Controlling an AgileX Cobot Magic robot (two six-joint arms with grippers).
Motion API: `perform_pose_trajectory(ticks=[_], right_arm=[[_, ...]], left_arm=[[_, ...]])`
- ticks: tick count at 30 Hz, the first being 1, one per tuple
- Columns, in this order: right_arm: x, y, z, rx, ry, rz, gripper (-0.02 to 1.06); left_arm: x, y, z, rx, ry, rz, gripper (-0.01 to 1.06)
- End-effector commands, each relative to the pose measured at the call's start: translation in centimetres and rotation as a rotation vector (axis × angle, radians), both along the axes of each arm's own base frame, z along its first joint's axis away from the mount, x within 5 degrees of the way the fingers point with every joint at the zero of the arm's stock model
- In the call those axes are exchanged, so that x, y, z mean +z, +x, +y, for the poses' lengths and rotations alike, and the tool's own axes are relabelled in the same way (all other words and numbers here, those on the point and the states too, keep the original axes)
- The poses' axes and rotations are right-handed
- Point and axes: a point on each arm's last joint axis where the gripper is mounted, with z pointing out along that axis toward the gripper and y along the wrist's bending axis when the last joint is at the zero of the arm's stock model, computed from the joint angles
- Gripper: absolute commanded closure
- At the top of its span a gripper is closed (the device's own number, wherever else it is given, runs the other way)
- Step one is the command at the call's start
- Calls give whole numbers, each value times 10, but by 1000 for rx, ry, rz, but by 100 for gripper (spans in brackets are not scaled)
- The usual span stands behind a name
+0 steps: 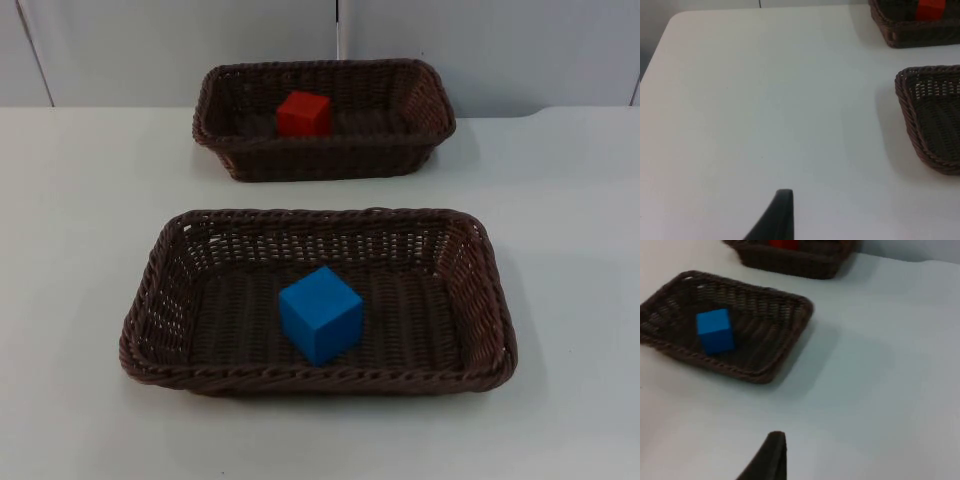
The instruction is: Pick up one cube with the left hand and place it into the upper basket. Pick up one cube with the right hand and place it into the lower basket.
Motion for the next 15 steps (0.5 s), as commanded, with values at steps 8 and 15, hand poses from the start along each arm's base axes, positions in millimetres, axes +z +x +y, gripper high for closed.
perform_pose_trajectory(ticks=[8,15], right_arm=[[-1,0,2,-183,3,-8,-1],[-1,0,2,-267,3,-8,-1]], left_arm=[[-1,0,-1,-3,-7,-9,0],[-1,0,-1,-3,-7,-9,0]])
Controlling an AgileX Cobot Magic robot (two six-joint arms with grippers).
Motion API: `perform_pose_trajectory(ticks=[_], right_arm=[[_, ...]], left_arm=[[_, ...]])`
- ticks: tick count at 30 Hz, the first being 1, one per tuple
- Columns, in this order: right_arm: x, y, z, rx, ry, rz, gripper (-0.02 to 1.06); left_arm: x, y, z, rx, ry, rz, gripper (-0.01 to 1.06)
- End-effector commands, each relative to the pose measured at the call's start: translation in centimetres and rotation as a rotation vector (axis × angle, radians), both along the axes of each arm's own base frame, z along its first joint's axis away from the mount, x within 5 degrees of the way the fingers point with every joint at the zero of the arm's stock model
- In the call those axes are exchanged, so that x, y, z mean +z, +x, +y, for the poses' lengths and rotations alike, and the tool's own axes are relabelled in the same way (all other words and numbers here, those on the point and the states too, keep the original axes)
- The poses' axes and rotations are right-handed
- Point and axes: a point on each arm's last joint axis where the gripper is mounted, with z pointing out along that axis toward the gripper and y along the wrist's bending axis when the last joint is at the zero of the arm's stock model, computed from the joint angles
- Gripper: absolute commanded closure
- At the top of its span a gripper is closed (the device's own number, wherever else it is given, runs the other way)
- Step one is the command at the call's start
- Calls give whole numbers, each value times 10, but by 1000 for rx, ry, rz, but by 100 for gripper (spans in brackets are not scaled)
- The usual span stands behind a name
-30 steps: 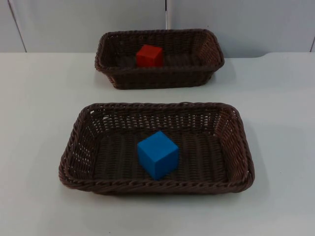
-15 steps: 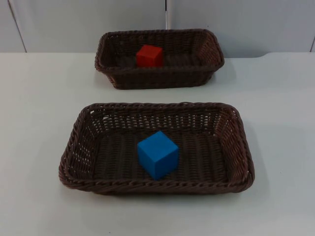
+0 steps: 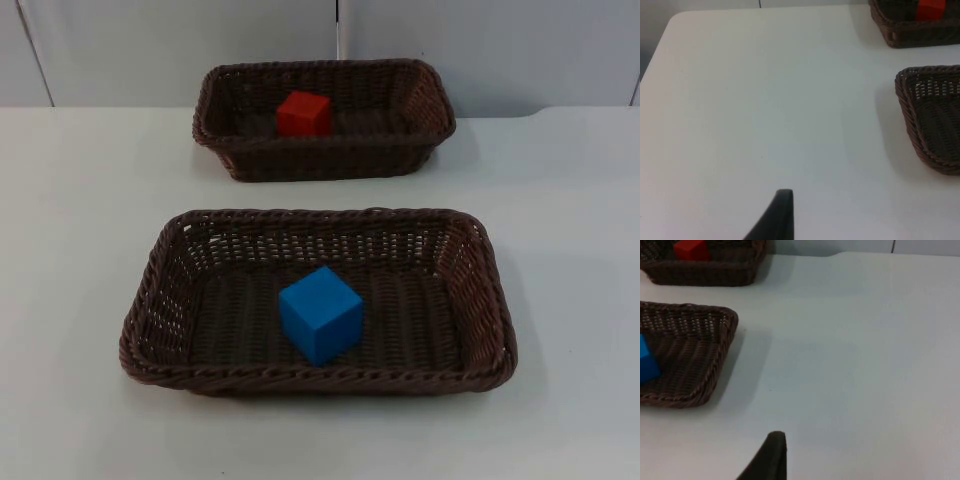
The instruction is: Pick up one cube with the left hand and place it into the upper basket. Pick up one cube with the right hand and place it into the lower basket.
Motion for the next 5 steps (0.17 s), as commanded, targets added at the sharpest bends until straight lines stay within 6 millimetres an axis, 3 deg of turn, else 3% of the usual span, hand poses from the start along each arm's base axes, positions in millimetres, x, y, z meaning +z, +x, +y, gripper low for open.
perform_pose_trajectory(ticks=[1,5], right_arm=[[-1,1,1,-32,2,-8,-1],[-1,1,1,-79,2,-8,-1]], left_arm=[[-1,0,-1,-3,-7,-9,0],[-1,0,-1,-3,-7,-9,0]])
